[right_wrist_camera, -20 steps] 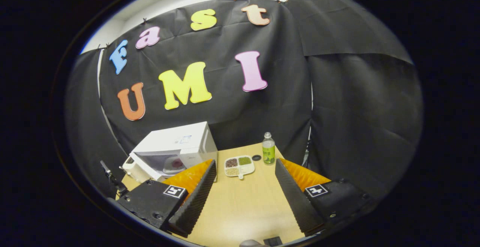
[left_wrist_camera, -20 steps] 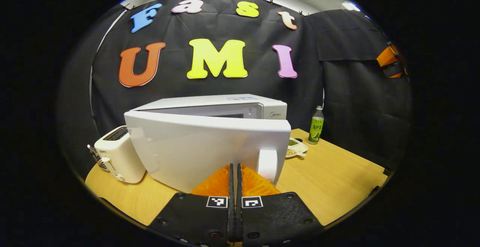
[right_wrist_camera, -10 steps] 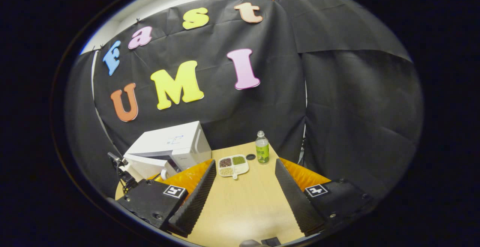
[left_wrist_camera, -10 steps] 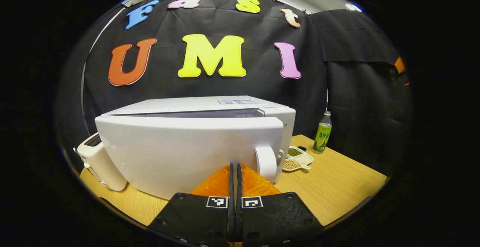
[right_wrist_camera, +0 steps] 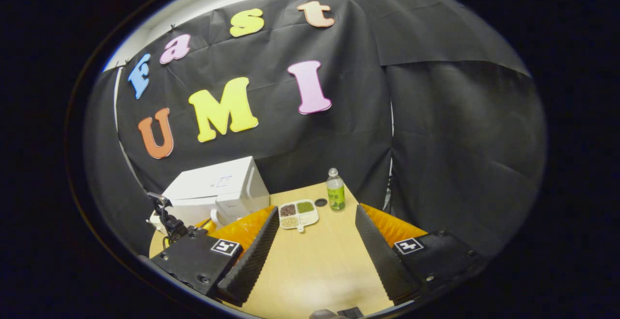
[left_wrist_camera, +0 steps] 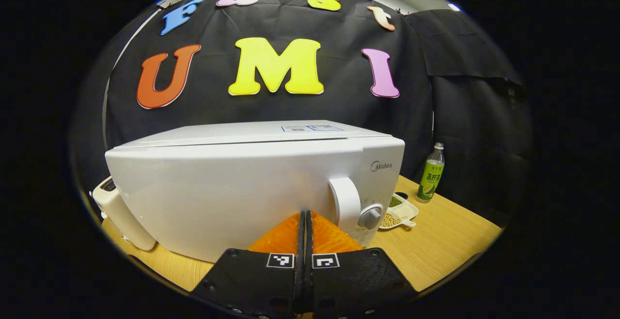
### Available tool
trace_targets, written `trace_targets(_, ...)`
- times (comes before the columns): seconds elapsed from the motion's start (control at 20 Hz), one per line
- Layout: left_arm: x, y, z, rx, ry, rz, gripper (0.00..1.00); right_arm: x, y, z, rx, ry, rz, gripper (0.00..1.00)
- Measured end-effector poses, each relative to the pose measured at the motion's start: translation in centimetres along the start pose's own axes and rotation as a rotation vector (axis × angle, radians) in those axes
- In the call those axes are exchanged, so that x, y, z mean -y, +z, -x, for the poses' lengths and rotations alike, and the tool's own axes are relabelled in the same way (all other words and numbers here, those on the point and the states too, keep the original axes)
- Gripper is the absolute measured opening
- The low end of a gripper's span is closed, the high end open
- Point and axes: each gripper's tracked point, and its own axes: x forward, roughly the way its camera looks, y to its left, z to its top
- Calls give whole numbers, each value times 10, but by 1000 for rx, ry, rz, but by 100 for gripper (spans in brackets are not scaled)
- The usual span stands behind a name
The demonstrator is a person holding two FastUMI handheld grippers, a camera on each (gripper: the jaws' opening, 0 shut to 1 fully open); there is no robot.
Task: Open the microwave oven with the left hand, put the food in, and close the microwave oven.
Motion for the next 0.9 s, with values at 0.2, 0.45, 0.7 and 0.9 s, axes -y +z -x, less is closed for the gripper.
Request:
trace_targets(0.2, 0, 2, -5, 13, -6, -7, 10, -5, -2, -4, -7, 5, -7, 92)
trace_targets(0.45, 2, 0, -3, -30, 4, -29, 0, -23, 1, -2, 4, 34, 24, 92)
trace_targets(0.7, -15, 18, 27, -17, 69, -41, 65, -43, 2, -7, 28, 71, 66, 100)
trace_targets(0.9, -18, 27, 71, -9, 78, -11, 96, -60, 4, -1, 61, 105, 96, 100)
